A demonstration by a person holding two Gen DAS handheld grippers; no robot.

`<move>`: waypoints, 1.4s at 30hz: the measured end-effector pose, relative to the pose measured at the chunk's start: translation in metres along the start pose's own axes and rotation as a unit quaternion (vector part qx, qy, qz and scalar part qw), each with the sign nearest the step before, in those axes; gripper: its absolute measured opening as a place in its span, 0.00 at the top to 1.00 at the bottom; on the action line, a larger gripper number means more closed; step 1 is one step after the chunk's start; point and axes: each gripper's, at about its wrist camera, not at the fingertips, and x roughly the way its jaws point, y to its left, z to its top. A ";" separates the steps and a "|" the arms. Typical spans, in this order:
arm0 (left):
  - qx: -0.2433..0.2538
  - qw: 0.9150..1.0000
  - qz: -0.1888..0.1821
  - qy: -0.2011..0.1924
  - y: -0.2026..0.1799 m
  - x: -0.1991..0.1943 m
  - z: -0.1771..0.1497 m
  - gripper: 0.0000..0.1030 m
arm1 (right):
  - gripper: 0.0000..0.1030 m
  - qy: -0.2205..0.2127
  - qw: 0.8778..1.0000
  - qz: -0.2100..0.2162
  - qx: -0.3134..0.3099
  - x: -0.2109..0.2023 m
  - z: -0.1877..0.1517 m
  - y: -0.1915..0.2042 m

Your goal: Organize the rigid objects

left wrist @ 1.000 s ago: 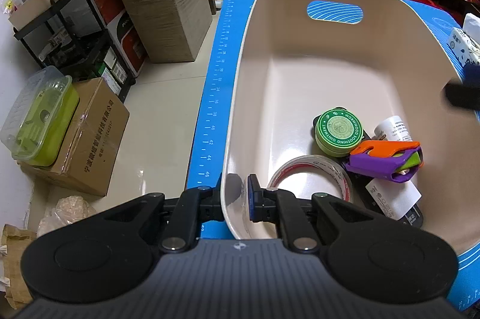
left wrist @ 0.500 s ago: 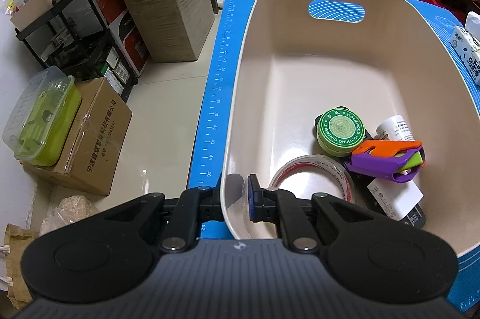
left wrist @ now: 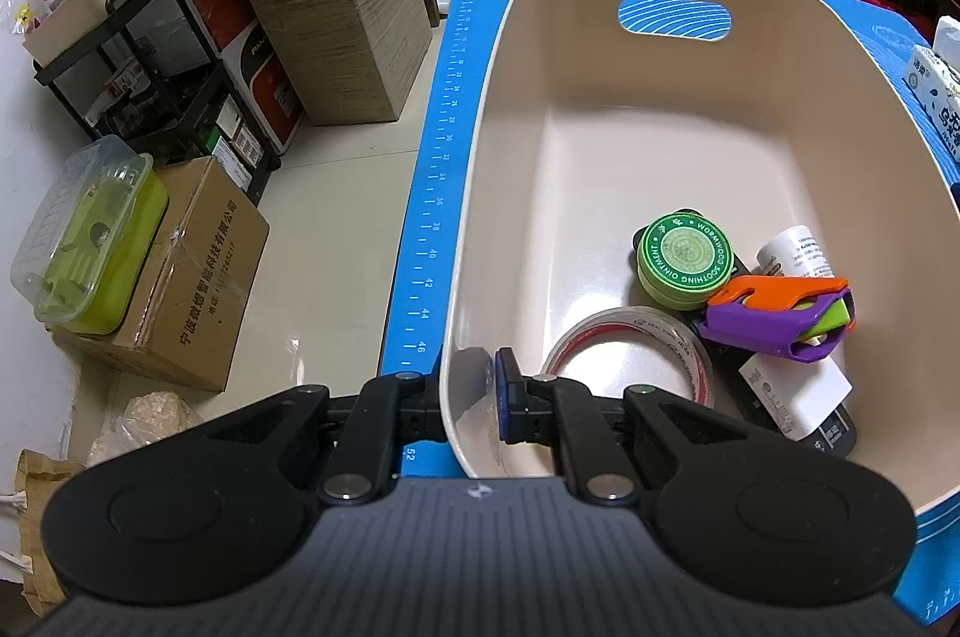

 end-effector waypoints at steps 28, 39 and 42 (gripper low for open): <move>0.006 1.000 -0.009 -0.002 -0.001 0.000 -0.002 0.79 | 0.53 0.005 0.998 0.054 -0.045 0.044 -0.002 0.034; 0.006 1.000 -0.010 -0.002 -0.001 0.000 -0.002 0.79 | 0.64 -0.020 0.999 -0.010 -0.045 0.044 0.001 0.028; 0.006 1.000 -0.010 -0.002 -0.001 0.000 -0.002 0.79 | 0.64 -0.015 0.999 -0.009 -0.028 0.048 0.001 0.020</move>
